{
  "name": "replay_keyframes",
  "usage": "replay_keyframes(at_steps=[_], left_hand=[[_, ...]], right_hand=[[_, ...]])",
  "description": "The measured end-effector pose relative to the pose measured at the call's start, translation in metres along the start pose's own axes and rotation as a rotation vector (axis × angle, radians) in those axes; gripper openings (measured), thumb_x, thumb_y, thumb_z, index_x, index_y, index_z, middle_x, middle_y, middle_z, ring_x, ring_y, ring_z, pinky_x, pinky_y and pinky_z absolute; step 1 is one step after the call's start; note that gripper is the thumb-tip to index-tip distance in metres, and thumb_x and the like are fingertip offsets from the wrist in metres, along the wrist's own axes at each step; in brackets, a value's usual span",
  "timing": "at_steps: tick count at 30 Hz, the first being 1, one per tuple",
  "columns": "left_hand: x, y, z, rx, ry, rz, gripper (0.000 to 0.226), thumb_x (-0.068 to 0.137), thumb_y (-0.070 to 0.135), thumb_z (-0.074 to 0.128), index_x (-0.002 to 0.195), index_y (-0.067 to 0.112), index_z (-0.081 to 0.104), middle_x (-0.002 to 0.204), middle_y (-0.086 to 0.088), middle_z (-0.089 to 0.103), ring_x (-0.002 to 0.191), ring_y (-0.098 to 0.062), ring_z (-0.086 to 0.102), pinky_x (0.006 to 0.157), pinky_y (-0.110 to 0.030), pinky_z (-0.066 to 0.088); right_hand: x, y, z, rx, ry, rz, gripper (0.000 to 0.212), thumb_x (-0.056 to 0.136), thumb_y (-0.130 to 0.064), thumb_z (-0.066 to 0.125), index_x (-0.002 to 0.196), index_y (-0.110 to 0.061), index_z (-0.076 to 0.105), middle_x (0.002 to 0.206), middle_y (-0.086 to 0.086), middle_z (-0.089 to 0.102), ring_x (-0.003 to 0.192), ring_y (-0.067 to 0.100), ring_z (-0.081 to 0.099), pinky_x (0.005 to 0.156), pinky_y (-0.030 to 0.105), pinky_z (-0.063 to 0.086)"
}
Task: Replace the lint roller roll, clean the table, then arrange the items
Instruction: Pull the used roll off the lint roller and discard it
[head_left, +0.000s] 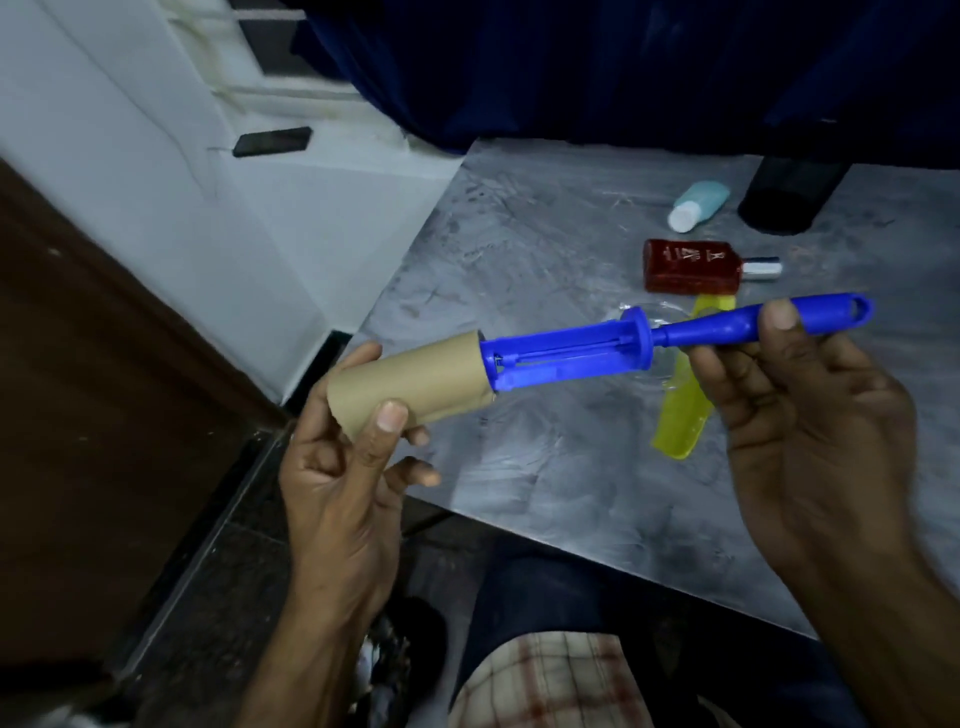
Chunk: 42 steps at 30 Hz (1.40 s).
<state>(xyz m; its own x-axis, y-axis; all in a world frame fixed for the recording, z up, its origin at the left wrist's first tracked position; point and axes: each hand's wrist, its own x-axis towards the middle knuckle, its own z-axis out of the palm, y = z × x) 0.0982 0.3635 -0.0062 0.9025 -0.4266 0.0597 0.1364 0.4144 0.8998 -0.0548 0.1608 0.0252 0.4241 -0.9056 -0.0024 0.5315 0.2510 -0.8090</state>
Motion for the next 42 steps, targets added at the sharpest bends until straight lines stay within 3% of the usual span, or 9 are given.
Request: replay_keyframes(at_steps=[3, 6, 11, 20, 26, 30, 34, 37, 42], left_hand=[[-0.009, 0.002, -0.018, -0.055, 0.101, 0.001, 0.064, 0.071, 0.05, 0.093, 0.125, 0.023, 0.074, 0.103, -0.001, 0.071, 0.066, -0.007, 0.064, 0.047, -0.019, 0.051], [-0.016, 0.003, -0.039, -0.077, 0.198, 0.001, 0.043, 0.074, 0.051, 0.09, 0.107, 0.026, 0.078, 0.089, 0.002, 0.072, 0.063, -0.007, 0.062, 0.045, -0.019, 0.048], [-0.026, 0.006, -0.075, -0.091, 0.365, -0.019, 0.033, 0.084, 0.044, 0.073, 0.108, 0.021, 0.074, 0.083, 0.002, 0.068, 0.059, -0.005, 0.061, 0.043, -0.017, 0.045], [-0.038, 0.02, -0.127, 0.032, 0.523, -0.035, 0.026, 0.082, 0.056, 0.07, 0.087, 0.034, 0.084, 0.069, 0.006, 0.065, 0.053, -0.006, 0.06, 0.04, -0.02, 0.044], [-0.049, 0.003, -0.155, -0.175, 0.629, -0.13, 0.031, 0.097, 0.052, 0.065, 0.106, 0.023, 0.07, 0.073, 0.005, 0.067, 0.048, -0.005, 0.054, 0.037, -0.017, 0.04], [-0.061, -0.017, -0.175, -0.292, 0.715, -0.173, 0.029, 0.099, 0.051, 0.062, 0.11, 0.025, 0.065, 0.074, 0.006, 0.066, 0.047, -0.005, 0.049, 0.036, -0.016, 0.038], [-0.074, -0.043, -0.2, -0.311, 0.81, -0.201, 0.029, 0.1, 0.054, 0.06, 0.101, 0.026, 0.069, 0.066, 0.008, 0.061, 0.046, -0.004, 0.049, 0.038, -0.016, 0.039], [-0.085, -0.071, -0.224, -0.304, 0.911, -0.231, 0.04, 0.099, 0.055, 0.059, 0.079, 0.026, 0.08, 0.062, 0.007, 0.058, 0.044, -0.005, 0.051, 0.039, -0.017, 0.041], [-0.102, -0.13, -0.265, -0.267, 1.152, -0.365, 0.027, 0.099, 0.048, 0.055, 0.105, 0.024, 0.066, 0.072, -0.001, 0.058, 0.044, -0.008, 0.055, 0.042, -0.016, 0.045]], right_hand=[[-0.009, 0.018, 0.012, 0.016, -0.09, 0.066, 0.008, 0.091, -0.018, 0.064, 0.097, -0.012, 0.065, 0.092, 0.002, 0.075, 0.09, 0.017, 0.074, 0.082, 0.029, 0.059], [-0.02, 0.037, 0.026, 0.033, -0.205, 0.145, 0.011, 0.093, -0.015, 0.06, 0.103, -0.012, 0.064, 0.1, 0.004, 0.075, 0.104, 0.02, 0.073, 0.087, 0.031, 0.058], [-0.042, 0.065, 0.049, 0.079, -0.374, 0.274, 0.019, 0.098, -0.008, 0.05, 0.114, -0.01, 0.06, 0.105, 0.002, 0.077, 0.115, 0.022, 0.07, 0.095, 0.034, 0.055], [-0.067, 0.104, 0.077, 0.067, -0.357, 0.39, 0.013, 0.096, -0.012, 0.06, 0.106, -0.008, 0.068, 0.1, 0.004, 0.076, 0.109, 0.024, 0.072, 0.089, 0.032, 0.058], [-0.081, 0.128, 0.09, 0.007, -0.304, 0.391, 0.01, 0.094, -0.016, 0.064, 0.1, -0.01, 0.069, 0.095, 0.003, 0.074, 0.099, 0.021, 0.073, 0.086, 0.031, 0.059], [-0.091, 0.138, 0.098, 0.002, -0.411, 0.439, 0.015, 0.095, -0.011, 0.06, 0.108, -0.006, 0.065, 0.099, 0.009, 0.075, 0.1, 0.022, 0.073, 0.088, 0.034, 0.058], [-0.106, 0.149, 0.104, -0.017, -0.479, 0.483, 0.018, 0.094, -0.01, 0.06, 0.11, -0.004, 0.064, 0.1, 0.012, 0.077, 0.101, 0.024, 0.074, 0.087, 0.034, 0.059], [-0.114, 0.156, 0.105, -0.018, -0.497, 0.52, 0.016, 0.094, -0.008, 0.059, 0.109, -0.004, 0.065, 0.099, 0.011, 0.078, 0.105, 0.026, 0.074, 0.086, 0.034, 0.059], [-0.122, 0.162, 0.102, -0.024, -0.515, 0.565, 0.016, 0.095, -0.008, 0.059, 0.11, -0.003, 0.065, 0.102, 0.014, 0.077, 0.113, 0.031, 0.071, 0.087, 0.035, 0.058]])
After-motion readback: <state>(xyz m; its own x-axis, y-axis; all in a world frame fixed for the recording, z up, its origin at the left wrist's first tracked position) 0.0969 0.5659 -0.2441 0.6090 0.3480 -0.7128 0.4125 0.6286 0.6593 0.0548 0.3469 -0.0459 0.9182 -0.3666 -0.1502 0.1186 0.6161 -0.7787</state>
